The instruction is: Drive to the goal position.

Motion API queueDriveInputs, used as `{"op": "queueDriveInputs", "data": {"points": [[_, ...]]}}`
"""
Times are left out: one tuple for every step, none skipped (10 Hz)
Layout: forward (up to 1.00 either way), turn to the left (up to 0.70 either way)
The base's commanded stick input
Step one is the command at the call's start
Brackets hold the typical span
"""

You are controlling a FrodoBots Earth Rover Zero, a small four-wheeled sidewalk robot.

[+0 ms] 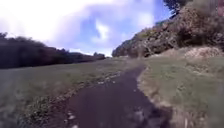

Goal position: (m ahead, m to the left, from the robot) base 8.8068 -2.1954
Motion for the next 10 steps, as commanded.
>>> {"op": "queueDriveInputs", "data": {"points": [[0.85,0.00],[0.85,0.00],[0.85,0.00],[0.85,0.00],[0.85,0.00],[0.85,0.00],[0.85,0.00],[0.85,0.00],[0.85,-0.01],[0.85,-0.02]]}}
